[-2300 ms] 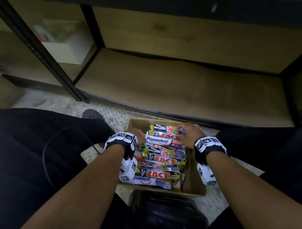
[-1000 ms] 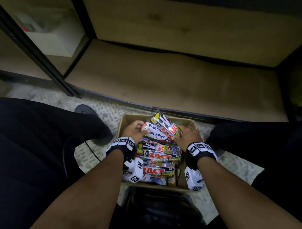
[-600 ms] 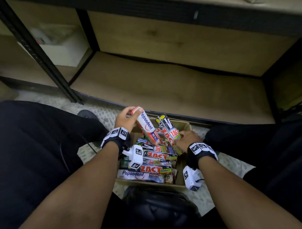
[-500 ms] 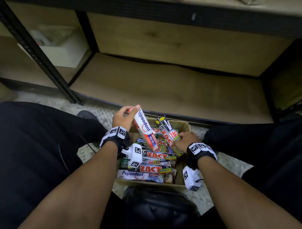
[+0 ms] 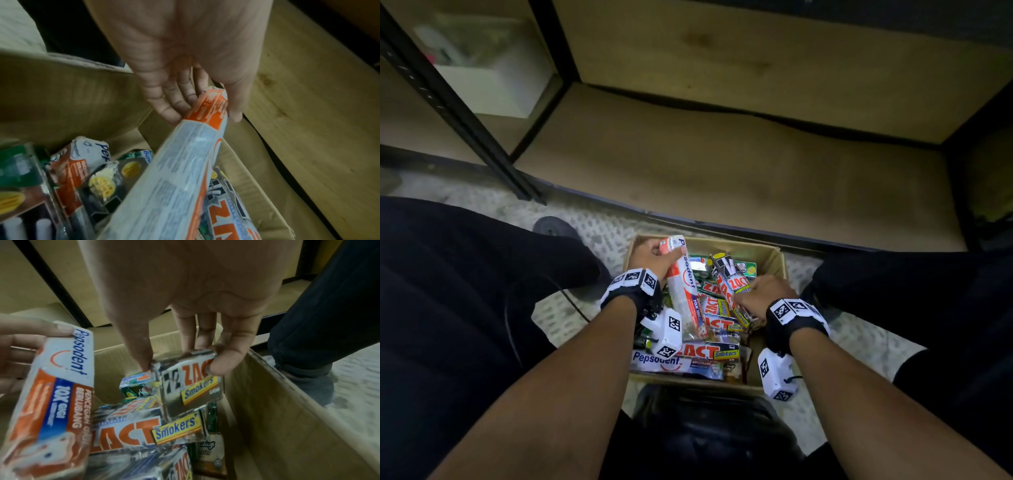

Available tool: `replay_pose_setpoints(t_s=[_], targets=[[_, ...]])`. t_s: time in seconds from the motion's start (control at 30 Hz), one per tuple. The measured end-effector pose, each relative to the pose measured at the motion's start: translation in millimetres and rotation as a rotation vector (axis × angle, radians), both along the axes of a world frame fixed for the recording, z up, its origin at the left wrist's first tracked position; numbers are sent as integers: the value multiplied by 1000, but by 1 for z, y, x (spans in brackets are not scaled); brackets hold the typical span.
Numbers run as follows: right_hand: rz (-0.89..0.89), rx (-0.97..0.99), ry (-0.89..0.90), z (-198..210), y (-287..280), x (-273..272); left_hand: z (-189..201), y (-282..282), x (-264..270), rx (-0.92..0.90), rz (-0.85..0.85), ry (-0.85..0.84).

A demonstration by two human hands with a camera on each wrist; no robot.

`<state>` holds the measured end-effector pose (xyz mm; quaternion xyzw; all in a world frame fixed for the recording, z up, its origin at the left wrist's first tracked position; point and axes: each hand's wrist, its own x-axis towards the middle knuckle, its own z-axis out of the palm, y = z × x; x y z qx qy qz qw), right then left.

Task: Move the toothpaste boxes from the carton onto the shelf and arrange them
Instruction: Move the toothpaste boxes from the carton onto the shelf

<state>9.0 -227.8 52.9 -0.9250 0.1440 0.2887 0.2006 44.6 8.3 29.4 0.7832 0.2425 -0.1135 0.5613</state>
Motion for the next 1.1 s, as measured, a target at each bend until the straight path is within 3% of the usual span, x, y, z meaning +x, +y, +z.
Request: replay_pose_setpoints(t_s=[0.13,0.23,0.47,0.6,0.87,1.1], targets=[[20,0,-20,-8,5,1,-15,-8,5,-35,-94,122],[32,-17,-66,-13,9,2,-19,-18,0,-164,-178,238],[12,24,-74,-20,14,4,-33,-21,-9,-75,-248,361],[7,40,-63,-18,14,6,-33,-21,-7,-49,-260,371],[26,50,-47,1,12,0,-17,-27,-21,-189,-36,352],[26,120,-86,38,9,-13,-5,-21,-33,-142,-119,300]])
